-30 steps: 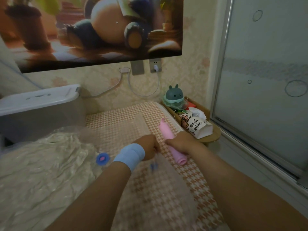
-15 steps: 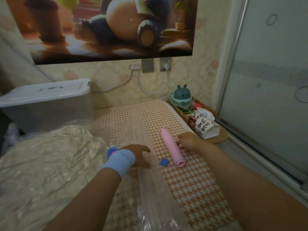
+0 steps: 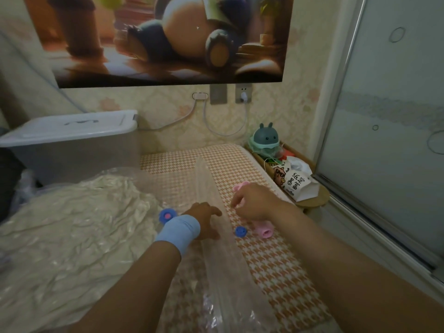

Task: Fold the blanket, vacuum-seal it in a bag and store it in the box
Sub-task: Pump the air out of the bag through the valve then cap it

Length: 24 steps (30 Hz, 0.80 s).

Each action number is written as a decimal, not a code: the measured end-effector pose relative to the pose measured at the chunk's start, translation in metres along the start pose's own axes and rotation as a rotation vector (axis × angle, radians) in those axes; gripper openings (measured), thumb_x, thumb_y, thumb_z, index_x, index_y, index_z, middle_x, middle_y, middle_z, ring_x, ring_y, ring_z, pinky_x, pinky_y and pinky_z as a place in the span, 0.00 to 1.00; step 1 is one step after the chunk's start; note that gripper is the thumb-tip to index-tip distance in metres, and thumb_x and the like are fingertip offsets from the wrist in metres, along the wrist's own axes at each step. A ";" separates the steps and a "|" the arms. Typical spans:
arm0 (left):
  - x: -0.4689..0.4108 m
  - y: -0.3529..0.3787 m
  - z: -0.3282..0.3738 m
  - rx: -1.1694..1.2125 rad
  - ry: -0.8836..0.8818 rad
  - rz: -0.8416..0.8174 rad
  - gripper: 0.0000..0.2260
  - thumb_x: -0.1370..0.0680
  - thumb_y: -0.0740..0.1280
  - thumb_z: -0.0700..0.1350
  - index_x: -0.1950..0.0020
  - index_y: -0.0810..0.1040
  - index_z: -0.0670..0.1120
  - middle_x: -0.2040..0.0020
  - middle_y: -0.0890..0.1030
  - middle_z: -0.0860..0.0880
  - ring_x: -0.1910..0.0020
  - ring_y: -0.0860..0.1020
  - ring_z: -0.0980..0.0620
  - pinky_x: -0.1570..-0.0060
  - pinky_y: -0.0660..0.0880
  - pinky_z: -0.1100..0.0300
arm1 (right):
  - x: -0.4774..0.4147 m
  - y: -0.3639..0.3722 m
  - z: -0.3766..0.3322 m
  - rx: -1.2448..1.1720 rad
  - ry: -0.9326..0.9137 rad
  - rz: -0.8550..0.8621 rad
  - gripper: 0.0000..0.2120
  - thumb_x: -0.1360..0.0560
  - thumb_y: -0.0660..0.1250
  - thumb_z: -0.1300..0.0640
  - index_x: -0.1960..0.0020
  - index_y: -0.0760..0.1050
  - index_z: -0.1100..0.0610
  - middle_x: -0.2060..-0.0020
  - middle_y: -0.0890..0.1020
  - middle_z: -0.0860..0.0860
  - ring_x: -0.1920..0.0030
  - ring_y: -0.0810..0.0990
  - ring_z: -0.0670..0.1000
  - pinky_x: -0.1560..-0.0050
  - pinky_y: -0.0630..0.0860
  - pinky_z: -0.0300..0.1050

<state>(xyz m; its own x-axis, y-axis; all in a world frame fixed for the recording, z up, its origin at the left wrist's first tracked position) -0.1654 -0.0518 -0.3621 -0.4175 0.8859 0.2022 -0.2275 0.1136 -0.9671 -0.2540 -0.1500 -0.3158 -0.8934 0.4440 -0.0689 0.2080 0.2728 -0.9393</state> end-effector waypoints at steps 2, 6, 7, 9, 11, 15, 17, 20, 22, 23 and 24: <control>0.002 -0.006 -0.004 0.027 0.004 0.061 0.31 0.28 0.74 0.52 0.28 0.67 0.55 0.29 0.66 0.48 0.29 0.63 0.47 0.30 0.62 0.54 | 0.000 0.022 -0.022 0.252 -0.088 -0.116 0.15 0.29 0.71 0.53 0.43 0.83 0.45 0.42 0.82 0.45 0.38 0.75 0.49 0.46 0.65 0.40; 0.004 -0.006 -0.018 0.039 -0.051 0.086 0.32 0.30 0.74 0.55 0.28 0.67 0.57 0.24 0.56 0.49 0.25 0.53 0.45 0.28 0.59 0.50 | -0.002 0.049 -0.028 0.431 -0.157 -0.241 0.16 0.27 0.71 0.56 0.39 0.81 0.48 0.42 0.81 0.46 0.39 0.74 0.51 0.47 0.63 0.45; 0.006 -0.005 -0.024 0.047 -0.080 0.079 0.32 0.30 0.74 0.55 0.28 0.67 0.58 0.23 0.53 0.50 0.25 0.52 0.44 0.28 0.60 0.49 | -0.004 0.052 -0.027 0.414 -0.153 -0.262 0.16 0.27 0.71 0.57 0.39 0.81 0.49 0.42 0.80 0.47 0.40 0.75 0.51 0.47 0.64 0.44; 0.009 -0.002 -0.030 0.064 -0.136 0.064 0.35 0.31 0.74 0.56 0.27 0.64 0.58 0.23 0.51 0.49 0.25 0.54 0.43 0.29 0.61 0.48 | -0.007 0.051 -0.026 0.324 -0.143 -0.247 0.19 0.28 0.72 0.60 0.37 0.80 0.51 0.43 0.81 0.48 0.42 0.77 0.51 0.47 0.69 0.43; 0.012 -0.002 -0.033 0.112 -0.195 0.065 0.37 0.30 0.74 0.56 0.25 0.61 0.55 0.24 0.53 0.47 0.27 0.60 0.42 0.32 0.65 0.50 | -0.009 0.039 -0.027 0.149 -0.133 -0.159 0.21 0.26 0.69 0.63 0.34 0.78 0.53 0.45 0.81 0.50 0.47 0.78 0.49 0.50 0.70 0.39; 0.010 -0.011 -0.029 0.610 -0.220 0.167 0.37 0.26 0.72 0.48 0.24 0.55 0.52 0.29 0.67 0.44 0.36 0.73 0.42 0.41 0.75 0.51 | -0.009 -0.007 -0.014 -0.187 -0.054 0.092 0.16 0.25 0.68 0.63 0.37 0.81 0.55 0.45 0.83 0.51 0.48 0.80 0.47 0.43 0.76 0.42; 0.011 -0.020 -0.017 0.933 -0.181 0.216 0.34 0.23 0.68 0.43 0.23 0.53 0.53 0.32 0.71 0.44 0.41 0.76 0.43 0.43 0.77 0.49 | -0.008 -0.019 -0.007 -0.304 -0.025 0.114 0.13 0.24 0.68 0.63 0.41 0.83 0.56 0.44 0.84 0.51 0.44 0.81 0.48 0.38 0.77 0.46; 0.015 -0.028 0.010 1.324 -0.122 0.149 0.34 0.21 0.64 0.38 0.22 0.48 0.55 0.40 0.79 0.44 0.50 0.82 0.45 0.50 0.80 0.51 | -0.004 -0.037 -0.003 -0.367 0.011 0.149 0.11 0.21 0.67 0.61 0.41 0.83 0.57 0.45 0.84 0.49 0.47 0.80 0.46 0.40 0.76 0.45; 0.021 -0.035 0.011 1.277 -0.086 0.148 0.32 0.21 0.63 0.37 0.23 0.52 0.53 0.43 0.81 0.44 0.50 0.83 0.46 0.51 0.79 0.53 | -0.002 -0.053 -0.008 -0.367 0.018 0.205 0.11 0.18 0.63 0.59 0.39 0.80 0.57 0.47 0.82 0.50 0.50 0.79 0.47 0.45 0.75 0.43; 0.024 -0.038 0.004 1.217 -0.077 0.170 0.28 0.20 0.62 0.37 0.24 0.57 0.51 0.44 0.82 0.44 0.49 0.82 0.46 0.51 0.78 0.53 | -0.003 -0.058 -0.015 -0.361 0.004 0.219 0.12 0.17 0.60 0.58 0.39 0.79 0.57 0.48 0.82 0.50 0.53 0.79 0.46 0.48 0.74 0.42; 0.027 -0.042 -0.008 1.120 -0.079 0.202 0.24 0.20 0.62 0.37 0.25 0.62 0.49 0.45 0.82 0.45 0.49 0.82 0.47 0.49 0.78 0.53 | -0.004 -0.060 -0.024 -0.362 -0.015 0.218 0.12 0.17 0.59 0.57 0.39 0.79 0.57 0.50 0.82 0.50 0.56 0.78 0.45 0.52 0.74 0.41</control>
<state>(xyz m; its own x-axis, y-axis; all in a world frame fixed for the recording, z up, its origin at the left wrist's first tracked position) -0.1596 -0.0293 -0.3176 -0.5812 0.8069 0.1060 -0.7902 -0.5284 -0.3104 -0.2533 -0.1479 -0.2517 -0.8181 0.5128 -0.2602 0.5169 0.4575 -0.7236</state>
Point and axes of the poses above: each hand's wrist, its own x-axis away from the middle knuckle, its own y-axis out of the palm, z = x × y, the point moved 9 cm from there along -x, towards the middle knuckle
